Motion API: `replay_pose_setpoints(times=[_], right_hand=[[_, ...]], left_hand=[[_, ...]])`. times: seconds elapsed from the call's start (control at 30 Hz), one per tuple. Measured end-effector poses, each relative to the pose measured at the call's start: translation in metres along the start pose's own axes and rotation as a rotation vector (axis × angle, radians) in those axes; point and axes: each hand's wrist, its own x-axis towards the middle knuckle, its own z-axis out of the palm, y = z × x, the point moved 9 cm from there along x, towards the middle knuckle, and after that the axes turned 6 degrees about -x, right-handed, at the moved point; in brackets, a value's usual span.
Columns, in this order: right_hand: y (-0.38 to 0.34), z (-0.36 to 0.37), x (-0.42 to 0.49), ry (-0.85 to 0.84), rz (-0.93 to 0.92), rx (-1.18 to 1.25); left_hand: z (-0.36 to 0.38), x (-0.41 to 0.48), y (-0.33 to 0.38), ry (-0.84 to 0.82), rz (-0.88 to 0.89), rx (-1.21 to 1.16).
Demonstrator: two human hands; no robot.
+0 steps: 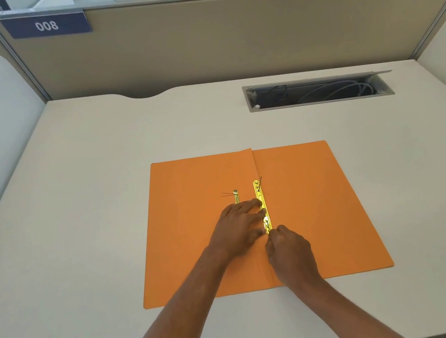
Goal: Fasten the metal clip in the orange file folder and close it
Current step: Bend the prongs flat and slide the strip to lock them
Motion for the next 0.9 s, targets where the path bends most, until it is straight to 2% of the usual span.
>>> replay_pose_setpoints(times=[0.27, 0.47, 0.53, 0.67, 0.9], right_hand=[[0.015, -0.002, 0.014, 0.003, 0.034, 0.123], [0.040, -0.008, 0.058, 0.081, 0.104, 0.483], [0.040, -0.008, 0.081, 0.044, 0.106, 0.555], [0.028, -0.003, 0.115, -0.036, 0.065, 0.575], [0.033, 0.000, 0.140, -0.048, 0.046, 0.552]], left_hand=[[-0.001, -0.005, 0.004, 0.057, 0.000, -0.012], [-0.005, -0.003, 0.007, 0.101, 0.011, 0.007], [-0.007, -0.002, 0.007, 0.106, 0.010, 0.012], [-0.007, 0.000, 0.007, 0.087, -0.005, 0.012], [-0.009, 0.006, 0.008, 0.043, -0.040, 0.034]])
